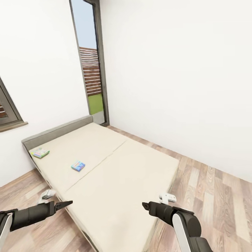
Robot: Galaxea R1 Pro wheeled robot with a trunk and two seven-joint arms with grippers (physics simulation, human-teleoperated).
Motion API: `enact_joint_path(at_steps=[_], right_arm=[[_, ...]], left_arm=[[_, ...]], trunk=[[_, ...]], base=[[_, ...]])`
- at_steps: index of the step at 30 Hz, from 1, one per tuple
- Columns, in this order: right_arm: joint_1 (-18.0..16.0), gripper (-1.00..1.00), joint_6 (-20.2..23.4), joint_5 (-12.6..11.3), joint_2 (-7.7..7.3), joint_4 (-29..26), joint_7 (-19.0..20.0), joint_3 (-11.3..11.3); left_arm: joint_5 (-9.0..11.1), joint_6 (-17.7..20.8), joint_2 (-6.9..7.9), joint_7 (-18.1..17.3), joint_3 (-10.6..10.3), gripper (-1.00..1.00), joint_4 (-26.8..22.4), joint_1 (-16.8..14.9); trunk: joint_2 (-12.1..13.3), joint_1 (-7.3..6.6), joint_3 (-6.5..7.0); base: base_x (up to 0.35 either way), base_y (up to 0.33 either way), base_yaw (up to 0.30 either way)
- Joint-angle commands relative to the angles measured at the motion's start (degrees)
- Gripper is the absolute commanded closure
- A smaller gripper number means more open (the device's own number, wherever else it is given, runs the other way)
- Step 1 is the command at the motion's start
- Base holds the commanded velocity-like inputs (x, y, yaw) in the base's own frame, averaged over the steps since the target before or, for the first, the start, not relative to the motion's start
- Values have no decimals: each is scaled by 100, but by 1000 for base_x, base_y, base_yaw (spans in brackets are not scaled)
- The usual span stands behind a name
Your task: Put all the toys in the child's room - the three board games (two on the bed and one on the table), the two jigsaw puzzles on the table, and the tennis ball on the table - inside the toy box on the table in the child's room.
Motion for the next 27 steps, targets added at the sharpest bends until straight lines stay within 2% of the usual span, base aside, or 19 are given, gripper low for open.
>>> enact_joint_path(at_steps=[1, 16, 27], right_arm=[[-7, -100, 28, -23, 6, -5, -6, -9], [-7, -100, 28, -23, 6, -5, -6, -8], [-7, -100, 28, -23, 6, -5, -6, -9]], left_arm=[[24, 51, 2, -4, 4, -100, 0, -3], [24, 51, 2, -4, 4, -100, 0, -3], [24, 51, 2, -4, 4, -100, 0, -3]], trunk=[[-13, 4, -13], [-13, 4, -13], [-13, 4, -13]], base=[[0, 245, -284], [0, 55, -284], [0, 151, -284]])
